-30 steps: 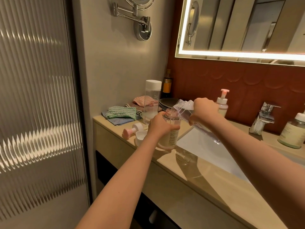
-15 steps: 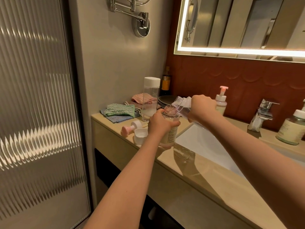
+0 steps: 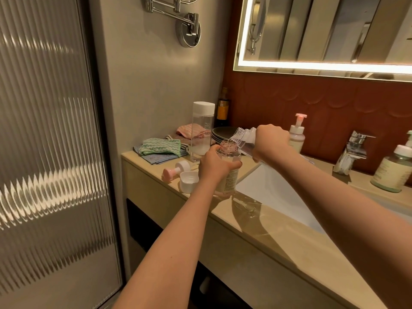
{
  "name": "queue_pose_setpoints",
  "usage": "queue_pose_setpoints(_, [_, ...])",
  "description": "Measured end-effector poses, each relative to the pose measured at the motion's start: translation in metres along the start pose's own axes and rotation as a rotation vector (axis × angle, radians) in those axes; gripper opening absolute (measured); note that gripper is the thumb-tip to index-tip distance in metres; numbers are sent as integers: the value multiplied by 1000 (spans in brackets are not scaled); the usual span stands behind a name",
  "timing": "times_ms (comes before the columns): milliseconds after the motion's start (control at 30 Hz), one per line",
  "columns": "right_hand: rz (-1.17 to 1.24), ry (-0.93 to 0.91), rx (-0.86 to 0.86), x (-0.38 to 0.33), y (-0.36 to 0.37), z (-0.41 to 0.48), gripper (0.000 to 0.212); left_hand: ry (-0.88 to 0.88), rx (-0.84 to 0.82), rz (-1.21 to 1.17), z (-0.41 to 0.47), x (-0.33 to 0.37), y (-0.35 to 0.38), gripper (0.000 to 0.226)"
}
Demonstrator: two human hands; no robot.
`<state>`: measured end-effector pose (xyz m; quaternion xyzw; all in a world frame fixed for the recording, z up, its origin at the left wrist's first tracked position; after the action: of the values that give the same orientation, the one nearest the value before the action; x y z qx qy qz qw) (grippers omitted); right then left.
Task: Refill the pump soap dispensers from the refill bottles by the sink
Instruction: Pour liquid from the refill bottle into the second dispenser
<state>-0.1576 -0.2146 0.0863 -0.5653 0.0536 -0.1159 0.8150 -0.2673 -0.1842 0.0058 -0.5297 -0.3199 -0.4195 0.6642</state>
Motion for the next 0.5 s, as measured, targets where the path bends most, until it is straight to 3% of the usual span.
queue_pose_setpoints(500, [-9, 11, -22, -5, -2, -1, 31, -3, -4, -13, 1, -2, 2, 84])
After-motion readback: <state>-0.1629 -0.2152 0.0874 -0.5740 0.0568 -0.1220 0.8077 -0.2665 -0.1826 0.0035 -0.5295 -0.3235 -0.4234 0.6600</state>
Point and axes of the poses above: each hand's wrist, its own z-axis towards the middle knuckle, its own y-axis out of the palm, x = y × z, the point moved 2 cm from there along z, towards the middle knuckle, and after that the axes turned 2 degrees about z, right-handed, at the moved point
